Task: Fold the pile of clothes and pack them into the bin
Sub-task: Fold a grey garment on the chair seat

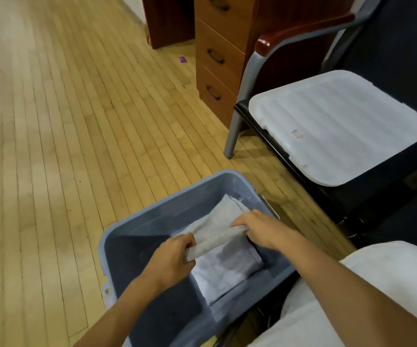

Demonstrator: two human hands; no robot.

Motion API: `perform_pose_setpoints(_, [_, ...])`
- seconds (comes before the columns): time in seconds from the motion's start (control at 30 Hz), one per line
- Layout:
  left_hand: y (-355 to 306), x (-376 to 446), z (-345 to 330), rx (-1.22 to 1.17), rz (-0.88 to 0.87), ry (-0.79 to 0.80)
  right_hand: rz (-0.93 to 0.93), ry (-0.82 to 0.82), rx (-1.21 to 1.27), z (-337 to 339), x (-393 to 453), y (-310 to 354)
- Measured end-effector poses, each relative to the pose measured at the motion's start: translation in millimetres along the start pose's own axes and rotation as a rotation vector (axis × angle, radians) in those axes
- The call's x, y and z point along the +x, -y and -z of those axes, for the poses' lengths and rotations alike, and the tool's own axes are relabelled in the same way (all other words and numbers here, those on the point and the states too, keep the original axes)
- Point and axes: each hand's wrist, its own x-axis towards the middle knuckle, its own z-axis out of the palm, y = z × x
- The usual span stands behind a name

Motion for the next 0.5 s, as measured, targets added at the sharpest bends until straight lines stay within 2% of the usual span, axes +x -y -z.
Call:
perform_pose_setpoints(0.07, [-1, -1, -24, -0.061, 0.036, 0.19, -0.128, 0.22, -0.195, -16, -5, -11])
perform_pose_setpoints(0.13, [-4, -4, -45, -0.082, 0.099, 0.526, -0.205, 0.511, -0.393, -35, -6, -20])
perform_pose_setpoints(0.17, [-6, -6, -55, -0.077, 0.119, 0.636, -0.239, 0.619, -0.473, -38, -10, -22])
perform_pose_setpoints(0.2, [-6, -6, -62, -0.071, 0.122, 0.663, -0.252, 0.645, -0.497, -38, -12, -22])
perform_pose_setpoints(0.3, [-11, 3, -65, -0.062, 0.079, 0.543, -0.277, 0.417, -0.321, -22, -17, -21])
perform_pose_setpoints(0.5, [-69, 57, -16, -0.125, -0.057, 0.232, -0.1, -0.044, 0.229, 26, -35, -29])
